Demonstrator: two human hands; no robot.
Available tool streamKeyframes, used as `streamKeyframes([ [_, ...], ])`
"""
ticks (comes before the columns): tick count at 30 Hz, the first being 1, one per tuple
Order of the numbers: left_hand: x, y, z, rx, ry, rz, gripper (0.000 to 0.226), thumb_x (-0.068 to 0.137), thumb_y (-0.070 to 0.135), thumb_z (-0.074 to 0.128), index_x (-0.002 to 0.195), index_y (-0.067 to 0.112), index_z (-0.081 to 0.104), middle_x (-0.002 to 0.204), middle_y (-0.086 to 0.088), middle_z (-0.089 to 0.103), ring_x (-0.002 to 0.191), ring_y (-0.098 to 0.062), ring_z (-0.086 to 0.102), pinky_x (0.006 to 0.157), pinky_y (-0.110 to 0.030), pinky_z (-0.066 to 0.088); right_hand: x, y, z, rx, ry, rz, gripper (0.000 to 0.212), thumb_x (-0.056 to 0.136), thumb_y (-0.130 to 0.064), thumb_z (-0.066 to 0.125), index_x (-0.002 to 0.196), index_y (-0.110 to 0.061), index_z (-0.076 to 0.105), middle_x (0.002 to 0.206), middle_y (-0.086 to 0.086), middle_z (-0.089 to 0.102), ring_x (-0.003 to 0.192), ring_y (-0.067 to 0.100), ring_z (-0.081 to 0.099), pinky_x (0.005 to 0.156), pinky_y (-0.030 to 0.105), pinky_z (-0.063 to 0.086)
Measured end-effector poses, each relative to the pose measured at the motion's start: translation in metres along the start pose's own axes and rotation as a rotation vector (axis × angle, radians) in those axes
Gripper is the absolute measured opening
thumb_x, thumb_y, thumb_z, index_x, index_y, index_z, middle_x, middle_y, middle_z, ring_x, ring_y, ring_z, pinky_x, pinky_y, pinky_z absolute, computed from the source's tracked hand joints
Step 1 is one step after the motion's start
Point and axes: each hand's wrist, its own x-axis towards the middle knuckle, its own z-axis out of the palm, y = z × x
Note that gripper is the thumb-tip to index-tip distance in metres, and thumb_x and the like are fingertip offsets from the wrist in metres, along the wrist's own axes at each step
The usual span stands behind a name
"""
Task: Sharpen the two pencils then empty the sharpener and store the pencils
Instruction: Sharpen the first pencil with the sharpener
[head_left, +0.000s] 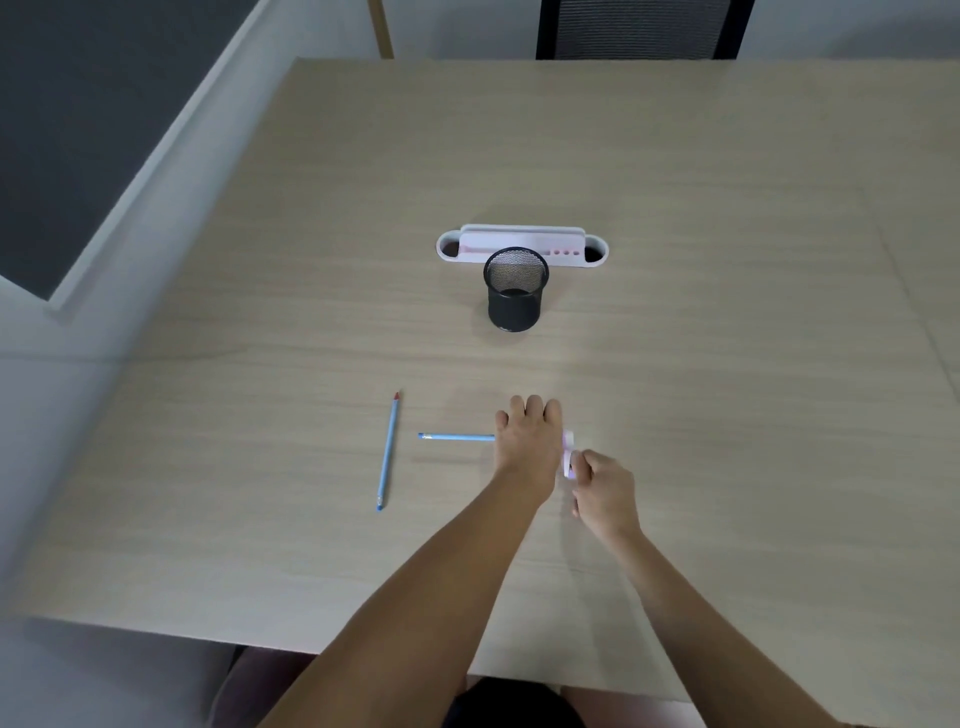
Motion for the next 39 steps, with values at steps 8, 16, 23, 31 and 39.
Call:
streamKeyframes([
  [8, -0.003, 0.000, -0.001, 0.008, 0.039, 0.008, 0.052, 0.076, 0.015, 0.072, 0.118, 0.011, 0.042, 0.115, -0.008, 0.050, 0.104, -0.027, 0.046, 0.080, -0.033, 0.037, 0.033, -0.038, -0.025, 0.057, 0.012, -0.109, 0.031, 0.089, -0.024, 0.046, 0.060, -0.012, 0.051, 0.053, 0.004, 0.056, 0.048, 0.023, 0.054, 0.052, 0.029, 0.043],
  [16, -0.001, 0.001, -0.002, 0.000, 0.014, -0.006, 0.054, 0.072, 0.006, 0.072, 0.116, 0.011, 0.043, 0.114, -0.007, 0.051, 0.105, -0.027, 0.046, 0.080, -0.032, 0.038, 0.019, -0.006, 0.002, 0.076, -0.010, 0.061, 0.027, 0.086, -0.011, 0.041, 0.060, -0.005, 0.048, 0.056, 0.015, 0.053, 0.030, 0.015, 0.046, 0.042, 0.024, 0.037],
  [23, -0.002, 0.001, 0.000, -0.029, 0.034, 0.013, 0.047, 0.080, 0.015, 0.069, 0.117, 0.010, 0.042, 0.117, -0.009, 0.049, 0.107, -0.028, 0.045, 0.083, -0.034, 0.037, 0.002, -0.027, -0.034, 0.130, -0.089, -0.166, 0.036, 0.097, -0.020, 0.043, 0.064, -0.008, 0.048, 0.057, 0.009, 0.049, 0.041, 0.012, 0.049, 0.044, 0.021, 0.039],
  [31, -0.002, 0.002, -0.002, -0.013, 0.018, -0.004, 0.058, 0.058, 0.016, 0.084, 0.107, 0.014, 0.052, 0.101, -0.004, 0.057, 0.094, -0.024, 0.053, 0.072, -0.030, 0.040, 0.052, -0.013, -0.006, 0.040, -0.031, 0.046, 0.020, 0.084, -0.018, 0.052, 0.065, -0.017, 0.057, 0.056, 0.001, 0.055, 0.046, 0.020, 0.046, 0.042, 0.021, 0.034],
  [39, -0.001, 0.001, 0.000, 0.011, 0.020, 0.020, 0.050, 0.075, 0.010, 0.072, 0.116, 0.010, 0.042, 0.115, -0.010, 0.050, 0.106, -0.027, 0.046, 0.085, -0.034, 0.039, -0.017, -0.005, -0.029, 0.057, -0.158, -0.113, 0.036, 0.097, -0.028, 0.044, 0.064, -0.014, 0.043, 0.049, -0.009, 0.044, 0.044, 0.015, 0.053, 0.050, 0.029, 0.039],
])
